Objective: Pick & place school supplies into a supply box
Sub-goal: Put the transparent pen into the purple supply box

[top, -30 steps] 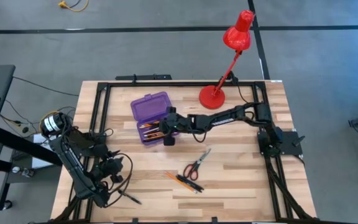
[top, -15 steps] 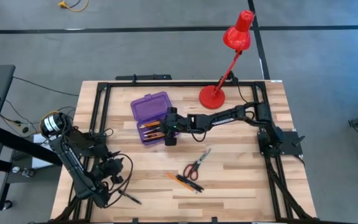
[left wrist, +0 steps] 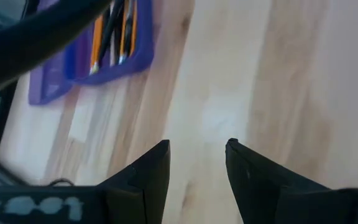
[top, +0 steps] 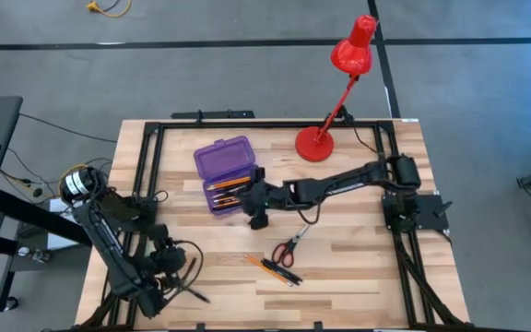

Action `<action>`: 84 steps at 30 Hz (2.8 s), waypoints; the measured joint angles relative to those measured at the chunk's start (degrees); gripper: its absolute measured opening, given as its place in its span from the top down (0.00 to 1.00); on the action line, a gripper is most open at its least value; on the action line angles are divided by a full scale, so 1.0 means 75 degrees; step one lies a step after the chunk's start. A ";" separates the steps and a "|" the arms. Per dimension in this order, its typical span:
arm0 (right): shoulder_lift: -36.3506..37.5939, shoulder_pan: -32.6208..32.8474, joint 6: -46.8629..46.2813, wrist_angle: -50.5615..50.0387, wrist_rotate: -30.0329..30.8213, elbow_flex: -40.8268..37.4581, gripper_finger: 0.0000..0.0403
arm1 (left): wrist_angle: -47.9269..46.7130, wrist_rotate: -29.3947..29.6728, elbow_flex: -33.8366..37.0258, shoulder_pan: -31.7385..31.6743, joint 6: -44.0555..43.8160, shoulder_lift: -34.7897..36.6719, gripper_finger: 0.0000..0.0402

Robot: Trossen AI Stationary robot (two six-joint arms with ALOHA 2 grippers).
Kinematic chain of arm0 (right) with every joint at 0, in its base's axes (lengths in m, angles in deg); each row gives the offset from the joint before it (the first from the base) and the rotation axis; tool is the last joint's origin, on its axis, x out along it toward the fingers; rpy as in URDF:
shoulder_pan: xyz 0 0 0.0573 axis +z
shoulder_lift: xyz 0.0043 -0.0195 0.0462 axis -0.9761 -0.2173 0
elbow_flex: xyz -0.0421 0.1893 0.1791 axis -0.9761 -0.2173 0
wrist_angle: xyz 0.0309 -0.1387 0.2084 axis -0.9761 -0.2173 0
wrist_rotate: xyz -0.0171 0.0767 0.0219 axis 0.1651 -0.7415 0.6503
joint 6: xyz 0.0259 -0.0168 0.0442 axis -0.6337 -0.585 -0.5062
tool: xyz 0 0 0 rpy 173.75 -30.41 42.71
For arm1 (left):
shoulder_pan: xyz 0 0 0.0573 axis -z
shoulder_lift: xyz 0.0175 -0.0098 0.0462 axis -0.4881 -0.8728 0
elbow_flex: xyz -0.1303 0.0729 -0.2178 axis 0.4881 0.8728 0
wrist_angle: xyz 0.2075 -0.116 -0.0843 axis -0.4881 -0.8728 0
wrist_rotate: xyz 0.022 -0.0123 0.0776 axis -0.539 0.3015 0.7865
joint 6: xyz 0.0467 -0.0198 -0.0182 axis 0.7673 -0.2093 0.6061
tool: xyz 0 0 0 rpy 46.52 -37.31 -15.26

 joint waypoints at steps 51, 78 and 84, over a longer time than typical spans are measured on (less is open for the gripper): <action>0.2619 0.4434 -0.6382 -0.5511 0.3116 -0.1471 0.65 | 0.5404 -0.4077 0.0453 -0.1026 0.4275 -0.1232 0.71; 0.2607 0.4428 -0.6455 -0.5458 0.3521 -0.1471 0.67 | 0.3009 -0.2244 0.0513 -0.1387 0.2925 -0.1325 0.97; 0.2607 0.4409 -0.6449 -0.5450 0.3754 -0.1471 0.67 | 0.2083 -0.1247 0.0493 -0.1606 0.2064 -0.1306 0.97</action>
